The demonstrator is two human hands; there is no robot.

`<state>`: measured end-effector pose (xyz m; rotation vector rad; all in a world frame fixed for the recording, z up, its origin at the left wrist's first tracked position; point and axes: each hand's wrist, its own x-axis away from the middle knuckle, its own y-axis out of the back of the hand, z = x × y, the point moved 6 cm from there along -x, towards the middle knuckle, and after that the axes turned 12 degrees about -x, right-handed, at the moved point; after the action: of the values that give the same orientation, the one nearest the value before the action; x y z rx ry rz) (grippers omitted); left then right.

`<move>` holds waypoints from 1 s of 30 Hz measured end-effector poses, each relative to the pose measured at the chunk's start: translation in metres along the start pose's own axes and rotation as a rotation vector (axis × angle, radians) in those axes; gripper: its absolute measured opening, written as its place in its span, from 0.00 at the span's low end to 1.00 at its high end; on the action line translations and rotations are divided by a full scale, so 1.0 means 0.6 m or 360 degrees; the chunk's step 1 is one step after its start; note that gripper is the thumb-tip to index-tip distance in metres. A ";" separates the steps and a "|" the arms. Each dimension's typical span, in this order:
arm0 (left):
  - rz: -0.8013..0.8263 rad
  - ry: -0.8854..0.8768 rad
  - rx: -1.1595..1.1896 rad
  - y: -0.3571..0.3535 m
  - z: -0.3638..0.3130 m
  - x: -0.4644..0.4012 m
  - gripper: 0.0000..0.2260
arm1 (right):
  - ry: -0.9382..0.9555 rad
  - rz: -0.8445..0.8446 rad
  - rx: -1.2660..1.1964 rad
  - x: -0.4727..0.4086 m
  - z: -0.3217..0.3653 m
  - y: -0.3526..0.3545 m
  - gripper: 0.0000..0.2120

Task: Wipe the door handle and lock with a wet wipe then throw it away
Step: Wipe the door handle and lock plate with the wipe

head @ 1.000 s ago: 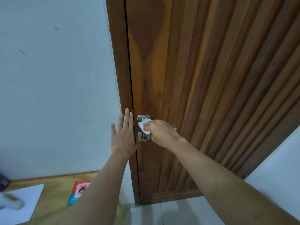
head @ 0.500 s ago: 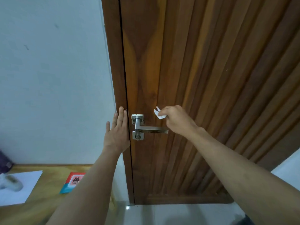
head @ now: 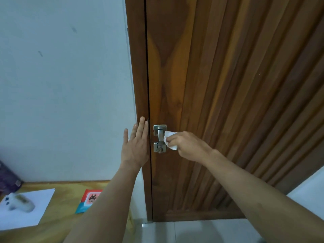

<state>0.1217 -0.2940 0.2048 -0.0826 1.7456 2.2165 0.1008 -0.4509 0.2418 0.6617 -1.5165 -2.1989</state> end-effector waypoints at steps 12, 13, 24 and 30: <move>-0.0372 -0.0225 -0.0112 0.016 -0.003 -0.005 0.34 | -0.0578 -0.0637 -0.0466 -0.020 0.016 0.086 0.16; -0.0329 -0.0238 -0.0130 0.014 -0.001 -0.008 0.35 | -0.0616 -0.0594 -0.0454 -0.034 0.018 0.078 0.15; -0.0267 -0.0253 -0.0087 0.000 0.012 -0.015 0.37 | -0.0821 -0.0671 -0.0389 -0.070 -0.015 0.050 0.13; -0.0250 -0.0289 -0.0045 0.002 0.010 -0.015 0.35 | -0.0833 -0.0549 -0.0328 -0.063 -0.023 0.036 0.09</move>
<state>0.1311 -0.2903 0.2095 -0.0228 1.5564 2.0678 0.1408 -0.4474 0.2637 0.3068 -1.4485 -2.9168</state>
